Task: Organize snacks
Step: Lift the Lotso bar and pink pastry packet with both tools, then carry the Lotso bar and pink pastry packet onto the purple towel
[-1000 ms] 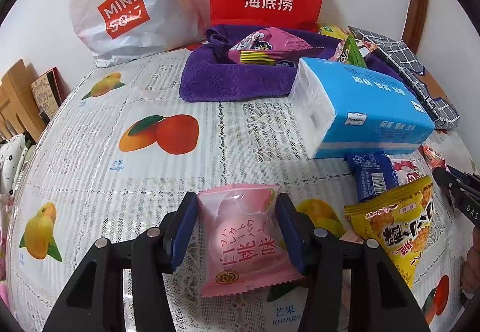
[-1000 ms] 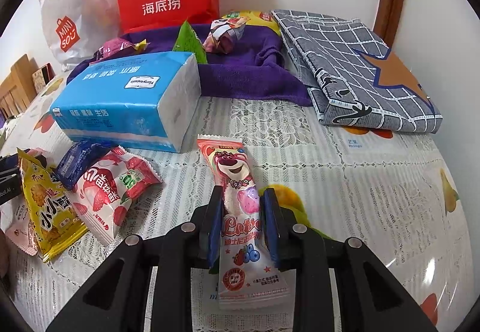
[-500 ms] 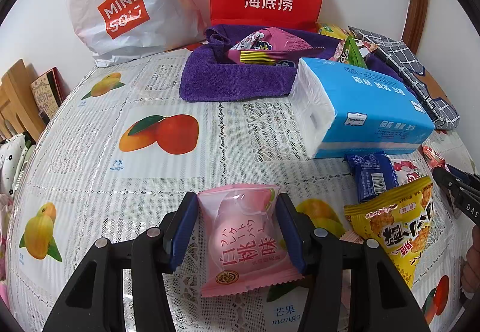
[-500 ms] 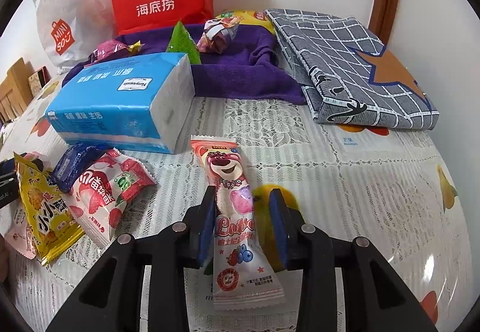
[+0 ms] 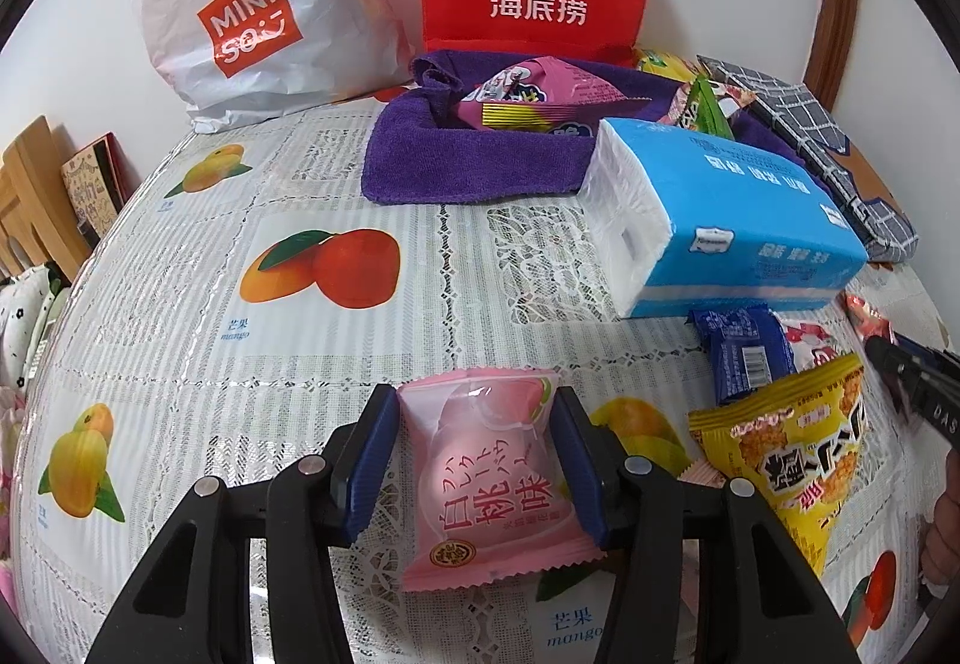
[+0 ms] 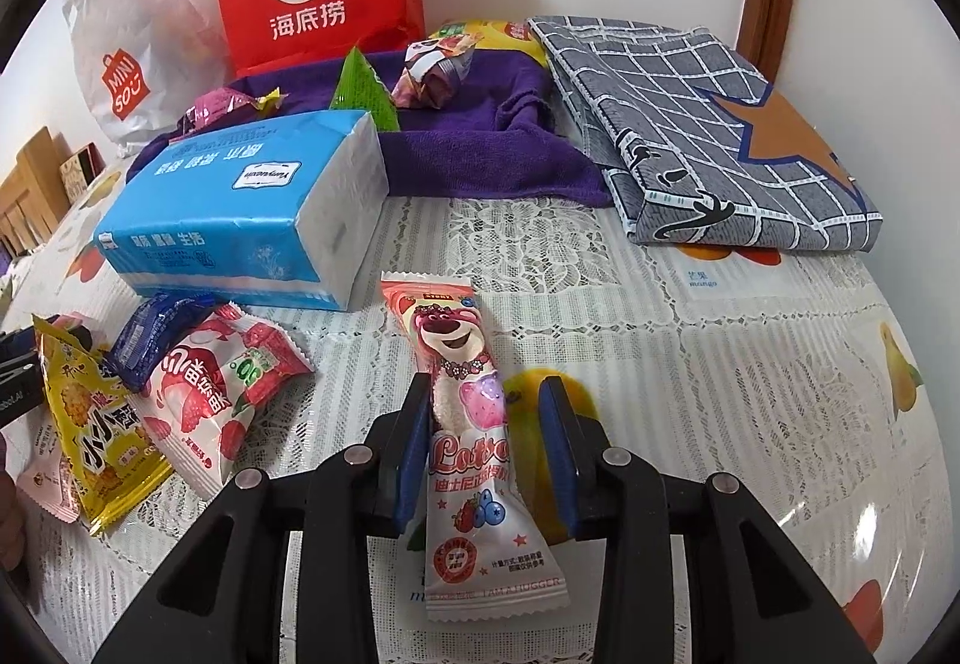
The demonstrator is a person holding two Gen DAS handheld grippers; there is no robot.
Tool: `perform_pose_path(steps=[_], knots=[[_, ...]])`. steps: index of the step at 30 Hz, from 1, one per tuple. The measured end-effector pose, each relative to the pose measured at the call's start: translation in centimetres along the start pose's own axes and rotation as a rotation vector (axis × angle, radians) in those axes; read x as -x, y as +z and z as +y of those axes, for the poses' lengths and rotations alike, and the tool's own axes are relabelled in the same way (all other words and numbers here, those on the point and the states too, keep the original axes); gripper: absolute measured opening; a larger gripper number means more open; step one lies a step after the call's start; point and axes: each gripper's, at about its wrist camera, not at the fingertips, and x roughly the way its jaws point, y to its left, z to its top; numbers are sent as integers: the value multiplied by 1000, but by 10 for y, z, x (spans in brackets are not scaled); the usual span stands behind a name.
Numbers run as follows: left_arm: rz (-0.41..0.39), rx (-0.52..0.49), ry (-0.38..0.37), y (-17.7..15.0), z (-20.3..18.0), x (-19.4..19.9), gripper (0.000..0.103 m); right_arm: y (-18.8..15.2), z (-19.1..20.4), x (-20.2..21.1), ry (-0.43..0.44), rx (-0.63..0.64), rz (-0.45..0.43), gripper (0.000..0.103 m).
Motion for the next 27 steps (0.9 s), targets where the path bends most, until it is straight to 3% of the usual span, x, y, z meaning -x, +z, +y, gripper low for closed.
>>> perform_pose_path(steps=[5, 10, 18, 27], knots=[[19, -11, -75, -1, -1, 12, 48, -7, 3, 10, 8, -34, -10, 20], [-31, -3, -95, 4, -4, 41, 48, -10, 15, 34, 11, -29, -35, 20], [-91, 24, -128, 26, -9, 87, 48, 15, 22, 84, 71, -22, -105, 20], [-135, 62, -144, 49, -6, 125, 48, 43, 32, 116, 73, -5, -139, 20]])
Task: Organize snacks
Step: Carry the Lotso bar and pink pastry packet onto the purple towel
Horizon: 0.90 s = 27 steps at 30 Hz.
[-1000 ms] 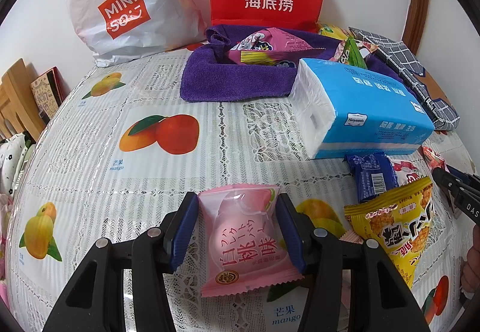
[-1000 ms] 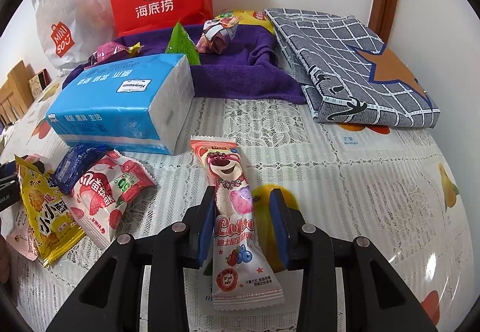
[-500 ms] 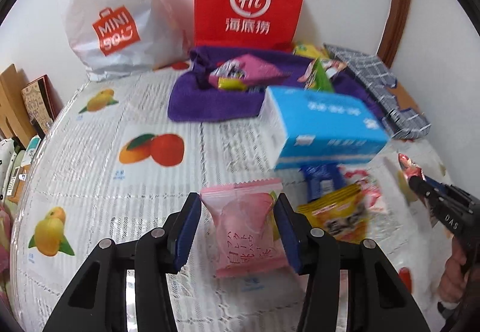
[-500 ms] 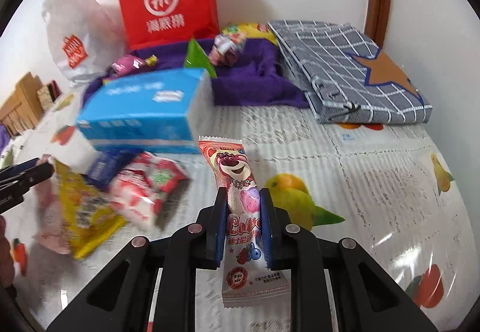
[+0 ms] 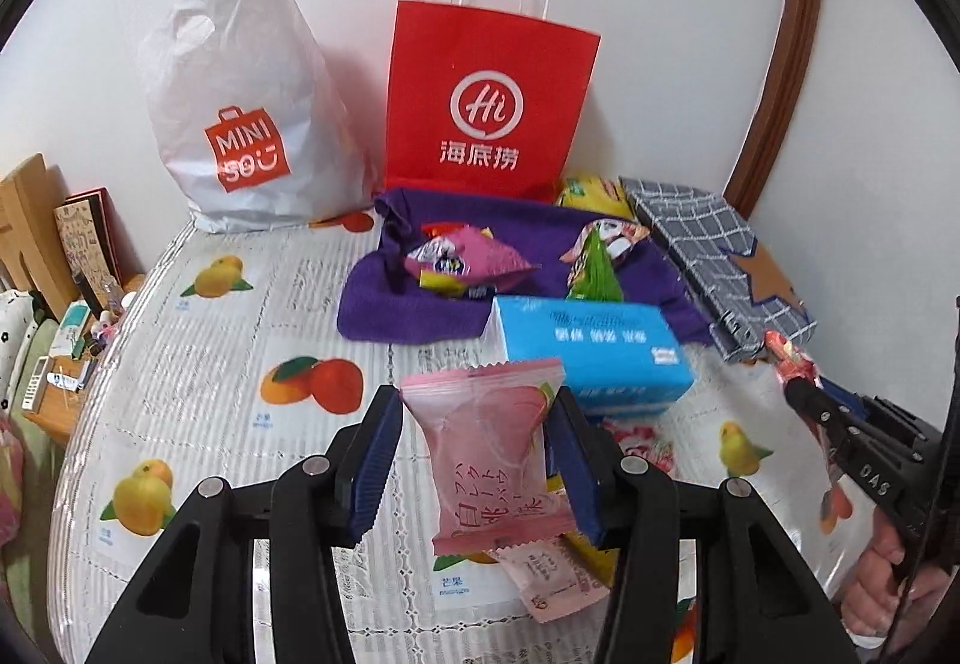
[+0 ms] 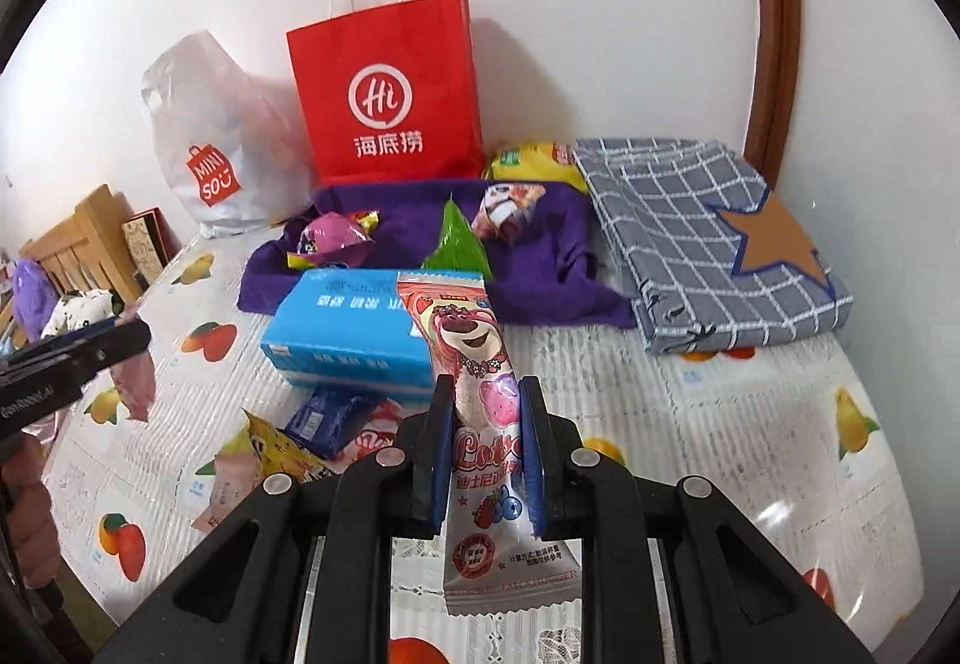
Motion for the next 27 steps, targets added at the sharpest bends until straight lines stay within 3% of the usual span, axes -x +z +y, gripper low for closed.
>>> perform_pose_path(steps=[11, 20, 27], knots=[[-37, -25, -29, 44, -11, 11, 48, 38, 4, 5, -8, -18, -20, 20], [-61, -56, -21, 99, -17, -14, 48, 102, 2, -12, -2, -2, -60, 20], [-63, -55, -6, 133, -11, -47, 48, 143, 3, -47, 16, 12, -67, 20]])
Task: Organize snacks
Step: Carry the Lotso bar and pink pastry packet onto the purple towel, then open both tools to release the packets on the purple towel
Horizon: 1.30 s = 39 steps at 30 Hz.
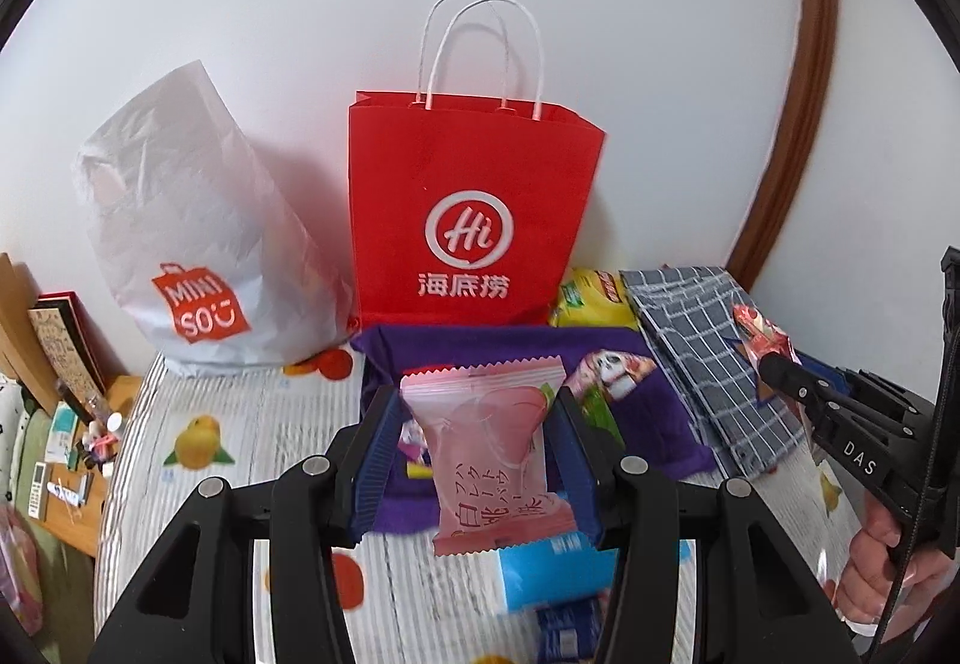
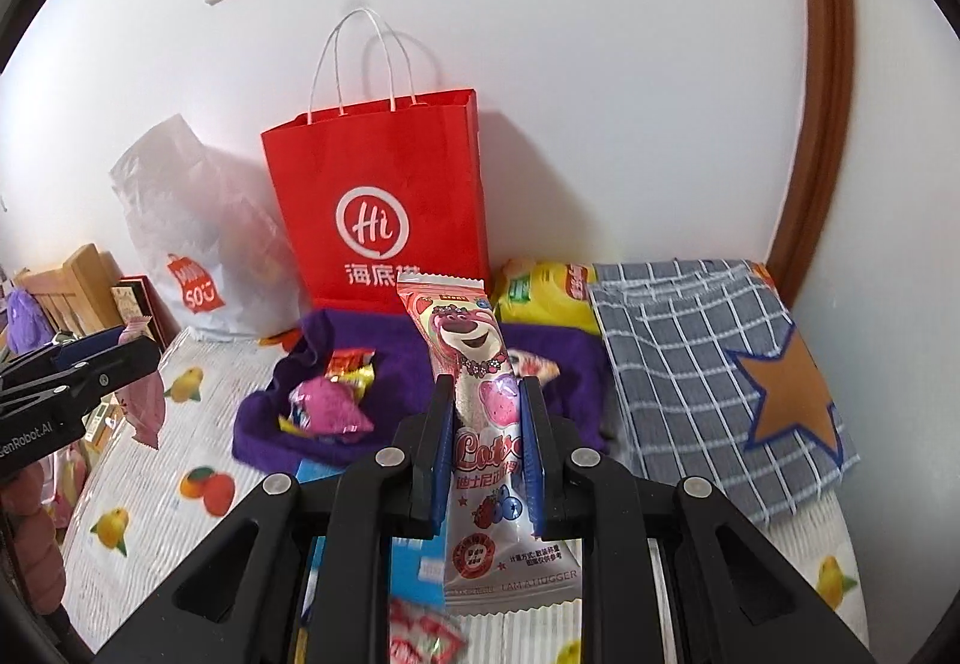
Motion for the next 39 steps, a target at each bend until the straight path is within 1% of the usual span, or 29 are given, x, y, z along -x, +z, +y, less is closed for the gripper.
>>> perform_pose_path(steps=[4, 8, 13, 18, 20, 22, 25, 26, 28, 32, 39], knots=[[17, 30, 2, 15, 9, -27, 48, 11, -4, -32, 13, -17, 26, 20], [37, 47, -3, 22, 16, -54, 48, 11, -13, -67, 13, -25, 65, 20], [79, 66, -15, 24, 26, -95, 48, 2, -24, -109, 17, -20, 140, 20], [133, 53, -6, 18, 31, -130, 48, -14, -27, -144, 23, 8, 210, 20], [156, 63, -8, 15, 35, -141, 48, -20, -28, -155, 37, 17, 242, 20], [187, 78, -28, 11, 38, -152, 48, -25, -29, -162, 32, 22, 254, 20], [205, 80, 9, 6, 41, -163, 48, -29, -31, -169, 31, 16, 268, 21], [212, 84, 5, 5, 42, -165, 48, -30, -33, -171, 30, 7, 265, 21], [228, 106, -26, 2, 44, -169, 48, -32, -33, -172, 38, 2, 262, 21], [235, 112, -30, 0, 42, -174, 48, -33, -26, -174, 47, 27, 250, 21], [263, 111, -33, -5, 38, -182, 48, -34, -19, -176, 62, 55, 247, 24]])
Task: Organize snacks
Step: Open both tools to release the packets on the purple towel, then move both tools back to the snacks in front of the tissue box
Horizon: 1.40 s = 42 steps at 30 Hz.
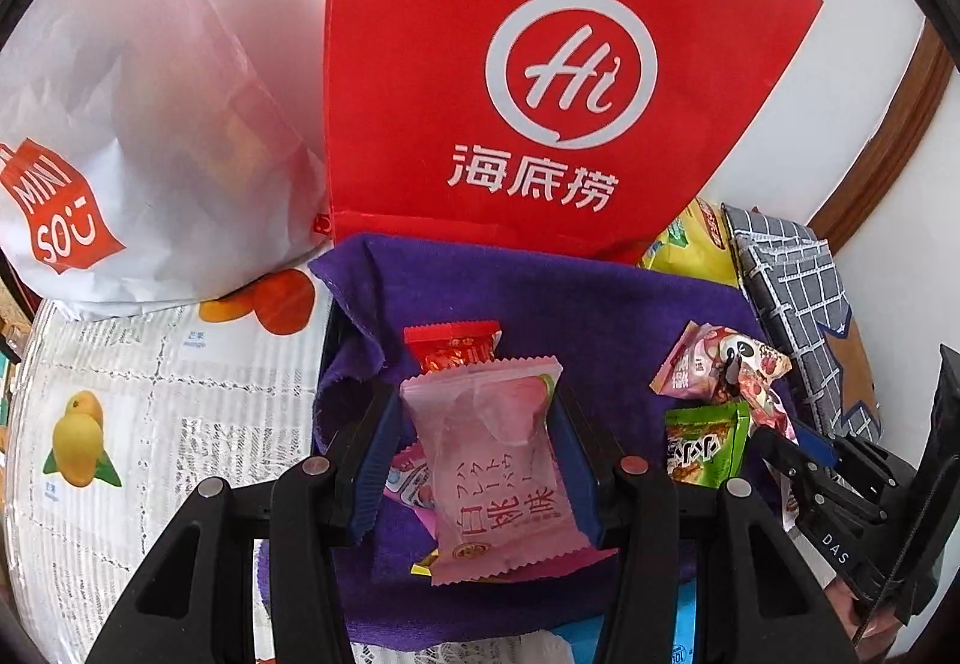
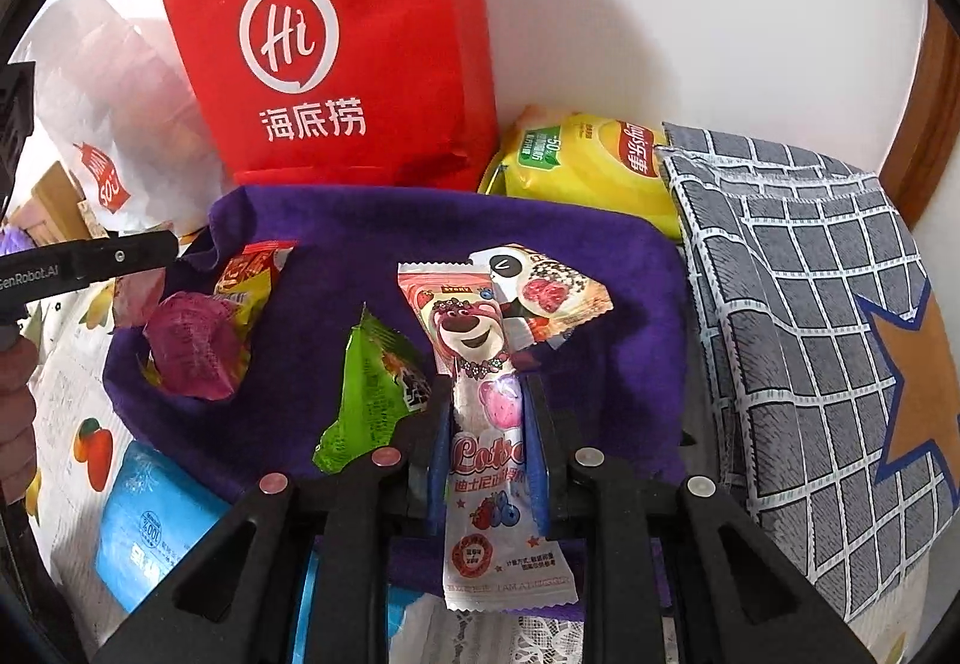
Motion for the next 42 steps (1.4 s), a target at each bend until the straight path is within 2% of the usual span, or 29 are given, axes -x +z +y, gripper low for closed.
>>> perform_pose_path(steps=[9, 17, 24, 36, 42], knots=[[7, -26, 0, -1, -6, -4, 48, 0, -1, 0, 5, -7, -8, 25], [9, -49, -13, -3, -14, -5, 48, 0, -1, 9, 0, -8, -33, 36], [-5, -51, 0, -4, -21, -2, 72, 2, 1, 24, -6, -13, -81, 44], [-99, -64, -32, -1, -31, 49, 73, -16, 12, 71, -58, -62, -120, 45], [-148, -91, 1, -3, -36, 85, 73, -38, 19, 105, -104, -40, -133, 45]])
